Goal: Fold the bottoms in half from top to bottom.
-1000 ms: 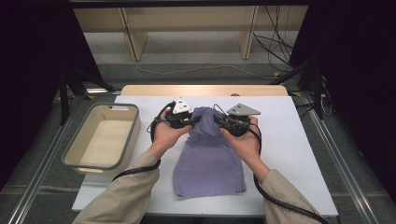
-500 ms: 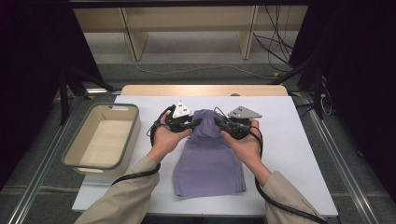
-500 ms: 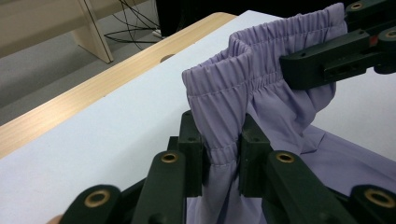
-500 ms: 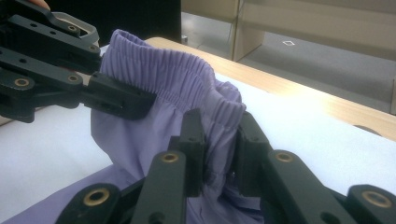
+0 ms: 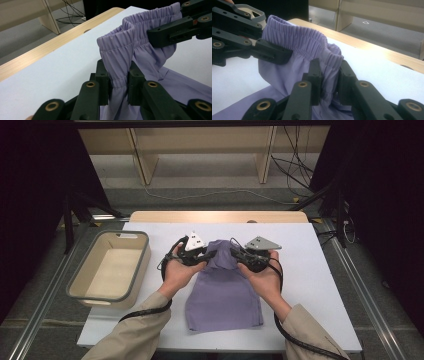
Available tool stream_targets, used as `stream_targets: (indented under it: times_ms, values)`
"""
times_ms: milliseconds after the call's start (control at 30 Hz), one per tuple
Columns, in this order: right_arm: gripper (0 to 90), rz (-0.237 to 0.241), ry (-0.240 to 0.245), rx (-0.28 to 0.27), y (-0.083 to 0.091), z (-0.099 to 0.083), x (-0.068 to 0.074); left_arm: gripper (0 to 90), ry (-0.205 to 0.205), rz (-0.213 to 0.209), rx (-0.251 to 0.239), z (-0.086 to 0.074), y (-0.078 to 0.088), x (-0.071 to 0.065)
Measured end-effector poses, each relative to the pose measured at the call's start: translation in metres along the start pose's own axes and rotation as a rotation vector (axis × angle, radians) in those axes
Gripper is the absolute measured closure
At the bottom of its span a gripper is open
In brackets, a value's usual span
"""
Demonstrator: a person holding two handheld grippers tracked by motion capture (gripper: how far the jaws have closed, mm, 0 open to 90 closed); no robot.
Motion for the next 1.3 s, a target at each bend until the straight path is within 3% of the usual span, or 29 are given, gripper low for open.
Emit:
stream_targets:
  times_ms: [1300]
  values:
    - [76.6, 0.025, -0.006, -0.001, 0.012, -0.003, 0.003, 75.2, -0.003, -0.015, 0.005, -0.002, 0.007, -0.011]
Point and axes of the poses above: each handheld gripper's, and its own axes: y roughly backward along the jaws, z roughly out of its top, x roughly to its left, the point moved 4 cm from there along -y, roughly forward along the jaws, and after that the axes turned 15 degrees about -z, right-handed, at the moved point
